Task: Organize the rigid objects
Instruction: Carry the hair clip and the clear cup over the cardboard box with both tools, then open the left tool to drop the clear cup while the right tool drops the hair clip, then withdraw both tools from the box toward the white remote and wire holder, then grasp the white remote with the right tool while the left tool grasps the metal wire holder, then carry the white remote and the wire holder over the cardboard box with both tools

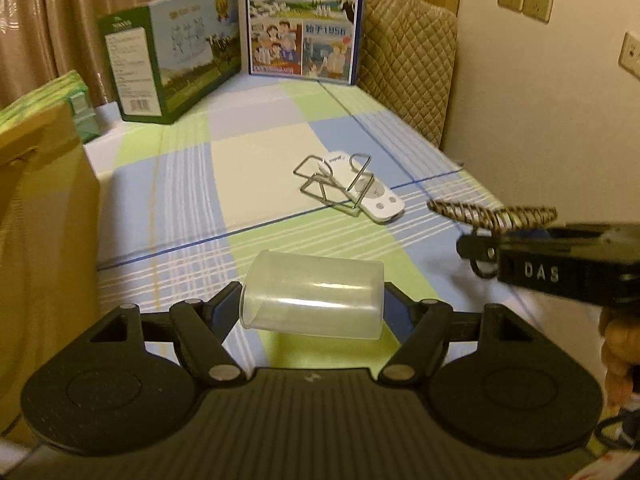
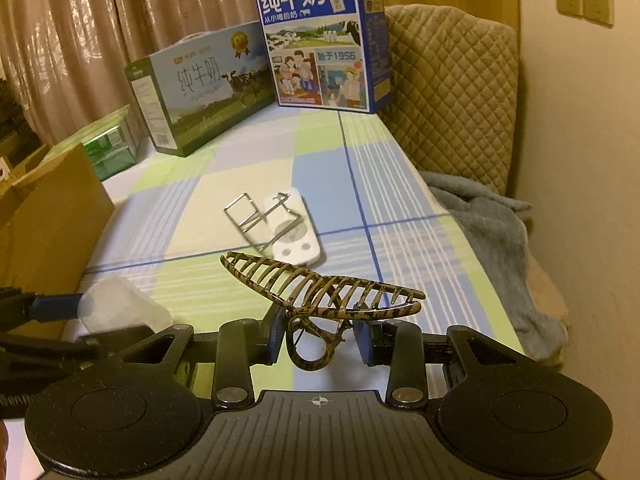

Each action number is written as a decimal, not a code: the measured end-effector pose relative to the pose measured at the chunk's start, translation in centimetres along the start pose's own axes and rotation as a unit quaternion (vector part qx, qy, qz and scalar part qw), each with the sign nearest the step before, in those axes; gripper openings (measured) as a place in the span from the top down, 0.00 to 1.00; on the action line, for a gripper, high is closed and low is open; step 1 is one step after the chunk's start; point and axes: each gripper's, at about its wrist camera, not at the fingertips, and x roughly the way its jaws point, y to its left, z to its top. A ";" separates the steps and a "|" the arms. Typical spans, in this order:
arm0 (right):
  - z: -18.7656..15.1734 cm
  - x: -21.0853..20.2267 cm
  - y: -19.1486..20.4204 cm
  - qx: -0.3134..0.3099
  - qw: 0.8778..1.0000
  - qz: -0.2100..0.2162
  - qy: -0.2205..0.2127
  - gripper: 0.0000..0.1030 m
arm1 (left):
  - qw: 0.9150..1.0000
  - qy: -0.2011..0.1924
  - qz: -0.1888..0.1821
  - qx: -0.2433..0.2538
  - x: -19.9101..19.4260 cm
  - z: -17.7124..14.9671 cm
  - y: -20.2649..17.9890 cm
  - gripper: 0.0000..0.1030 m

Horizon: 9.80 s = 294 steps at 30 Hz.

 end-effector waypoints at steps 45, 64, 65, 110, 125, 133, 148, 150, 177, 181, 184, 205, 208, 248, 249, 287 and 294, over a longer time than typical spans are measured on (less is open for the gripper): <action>0.1 -11.1 23.1 -0.108 0.978 0.177 -0.025 0.68 | 0.979 -0.075 0.159 -0.105 -23.2 -6.4 17.7 0.32; 2.2 -2.8 28.9 -0.120 0.972 0.201 0.019 0.68 | 0.983 -0.044 0.156 -0.083 -17.8 -4.9 23.4 0.32; 2.1 -2.5 28.9 -0.119 0.972 0.201 0.021 0.68 | 0.984 -0.043 0.154 -0.083 -17.5 -4.9 23.5 0.32; 1.4 -0.9 29.1 -0.108 0.974 0.196 0.039 0.68 | 0.985 -0.038 0.144 -0.089 -16.8 -5.2 24.5 0.32; 1.2 0.0 30.1 -0.118 0.972 0.195 0.049 0.68 | 0.984 -0.044 0.144 -0.094 -17.4 -5.3 24.8 0.32; 1.3 0.3 30.4 -0.115 0.972 0.197 0.047 0.67 | 0.984 -0.045 0.144 -0.097 -17.6 -5.6 25.1 0.32; 1.3 -2.5 27.7 -0.091 0.977 0.192 0.023 0.59 | 0.984 -0.050 0.140 -0.099 -18.6 -5.4 24.1 0.32; 1.1 -3.1 27.2 -0.088 0.978 0.190 0.022 0.58 | 0.984 -0.052 0.138 -0.098 -19.0 -5.3 23.6 0.32; -1.4 -12.6 14.5 -0.028 0.994 0.108 -0.018 0.44 | 0.993 -0.071 0.081 -0.055 -20.9 -3.8 11.8 0.17; -1.7 -13.7 10.7 -0.003 0.997 0.079 -0.021 0.43 | 0.995 -0.071 0.059 -0.039 -19.8 -2.9 9.1 0.16; -1.8 -14.0 8.2 0.013 0.998 0.060 -0.023 0.42 | 0.996 -0.069 0.045 -0.029 -18.7 -2.0 7.3 0.15; 1.3 -6.6 -0.5 0.005 0.999 0.029 -0.015 0.41 | 0.999 -0.026 -0.003 0.026 -4.7 3.4 1.8 0.15; 1.6 -3.9 -0.9 -0.008 0.999 0.036 -0.008 0.41 | 0.999 -0.016 -0.004 0.038 -2.0 4.0 1.8 0.15; 2.6 9.3 -2.8 -0.079 0.996 -0.007 0.029 0.64 | 0.999 0.009 -0.021 0.028 9.5 5.0 1.4 0.15; 2.5 9.3 -2.8 -0.080 0.996 -0.005 0.025 0.63 | 0.999 0.008 -0.021 0.027 9.7 5.0 1.2 0.15; 1.5 9.3 -0.3 -0.134 0.989 0.050 0.035 0.64 | 0.999 0.000 0.003 -0.033 8.7 -0.2 2.2 0.52; 1.4 9.4 0.1 -0.140 0.989 0.044 0.029 0.59 | 0.999 -0.021 0.009 -0.028 6.0 -3.3 2.0 0.52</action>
